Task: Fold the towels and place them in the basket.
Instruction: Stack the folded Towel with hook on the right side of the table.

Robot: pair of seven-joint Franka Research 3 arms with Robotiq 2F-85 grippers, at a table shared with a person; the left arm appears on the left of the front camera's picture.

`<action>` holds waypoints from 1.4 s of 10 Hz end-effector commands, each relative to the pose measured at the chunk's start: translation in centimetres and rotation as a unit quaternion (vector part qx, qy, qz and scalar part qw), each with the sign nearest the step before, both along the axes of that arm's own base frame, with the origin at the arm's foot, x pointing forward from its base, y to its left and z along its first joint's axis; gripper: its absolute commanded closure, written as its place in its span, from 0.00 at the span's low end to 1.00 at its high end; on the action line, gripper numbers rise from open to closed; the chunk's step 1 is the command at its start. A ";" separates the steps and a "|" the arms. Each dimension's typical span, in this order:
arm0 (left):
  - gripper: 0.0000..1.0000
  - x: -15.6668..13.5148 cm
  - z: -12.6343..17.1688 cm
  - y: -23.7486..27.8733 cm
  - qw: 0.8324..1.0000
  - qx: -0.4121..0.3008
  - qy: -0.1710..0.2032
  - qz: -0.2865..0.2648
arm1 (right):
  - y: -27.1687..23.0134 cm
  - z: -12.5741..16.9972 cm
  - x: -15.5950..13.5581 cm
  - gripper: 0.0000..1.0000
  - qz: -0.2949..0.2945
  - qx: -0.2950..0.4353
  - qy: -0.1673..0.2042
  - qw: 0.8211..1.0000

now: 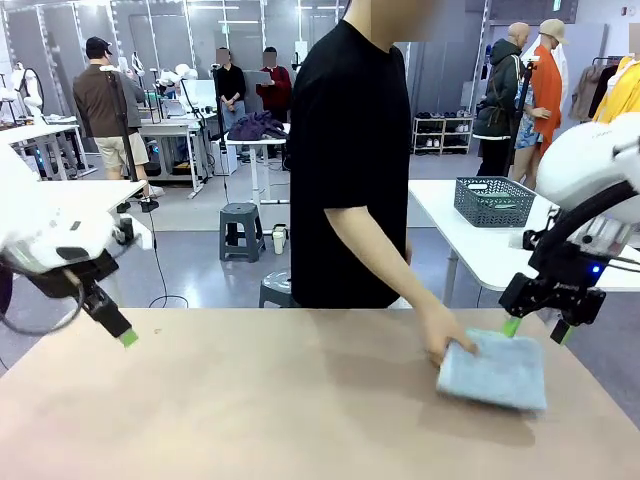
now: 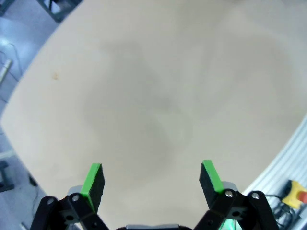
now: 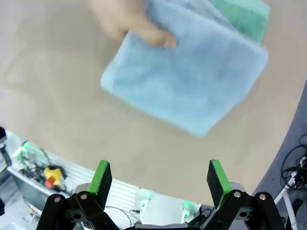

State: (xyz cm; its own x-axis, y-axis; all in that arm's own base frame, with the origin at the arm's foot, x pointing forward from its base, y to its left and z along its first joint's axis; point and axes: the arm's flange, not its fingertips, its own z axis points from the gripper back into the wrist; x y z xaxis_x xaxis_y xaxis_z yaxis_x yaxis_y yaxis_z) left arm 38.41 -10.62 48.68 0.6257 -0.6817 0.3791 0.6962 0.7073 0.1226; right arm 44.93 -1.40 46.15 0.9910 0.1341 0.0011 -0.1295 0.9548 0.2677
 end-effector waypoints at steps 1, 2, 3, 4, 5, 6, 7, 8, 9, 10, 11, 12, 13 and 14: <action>0.00 2.6 4.4 2.8 0.999 -0.047 0.002 0.014 | -0.9 6.1 -2.8 0.00 0.033 0.045 -0.027 0.998; 0.00 2.7 6.4 4.6 0.996 -0.085 0.003 0.027 | -1.3 8.2 -4.0 0.00 0.043 0.055 -0.036 0.997; 0.00 2.5 7.9 6.3 0.993 -0.114 0.015 0.028 | -1.9 9.9 -4.9 0.00 0.043 0.072 -0.043 0.996; 0.00 2.0 9.7 8.9 0.990 -0.128 0.014 0.056 | -3.1 11.7 -5.9 0.00 0.038 0.094 -0.053 0.993; 0.00 1.1 11.5 11.8 0.982 -0.175 0.005 0.075 | -5.0 13.8 -7.5 0.00 0.029 0.141 -0.061 0.988; 0.00 -0.5 13.2 15.4 0.970 -0.226 -0.008 0.092 | -6.4 14.7 -8.7 0.00 0.023 0.177 -0.064 0.982; 0.00 -2.0 13.7 18.6 0.955 -0.280 0.000 0.099 | -7.8 15.3 -10.1 0.00 0.016 0.220 -0.066 0.973; 0.00 -3.8 13.4 21.8 0.941 -0.321 0.017 0.107 | -9.0 15.1 -11.3 0.00 0.015 0.252 -0.062 0.966; 0.00 -5.5 13.1 24.9 0.916 -0.382 0.000 0.123 | -10.6 14.6 -12.4 0.00 0.000 0.294 -0.059 0.954; 0.00 -7.3 12.2 27.6 0.895 -0.426 -0.017 0.131 | -12.1 13.6 -13.7 0.00 -0.010 0.345 -0.068 0.936; 0.00 -8.7 11.0 29.6 0.876 -0.463 -0.018 0.136 | -13.2 12.4 -14.5 0.00 -0.027 0.374 -0.070 0.924; 0.00 -9.9 9.6 31.7 0.853 -0.502 -0.014 0.146 | -14.3 11.1 -15.2 0.00 -0.040 0.404 -0.073 0.911; 0.00 -10.7 8.2 33.5 0.832 -0.531 -0.011 0.161 | -15.1 9.6 -15.8 0.00 -0.052 0.428 -0.074 0.899; 0.00 -11.0 6.8 34.6 0.820 -0.547 -0.005 0.170 | -15.5 8.5 -16.1 0.00 -0.059 0.453 -0.082 0.886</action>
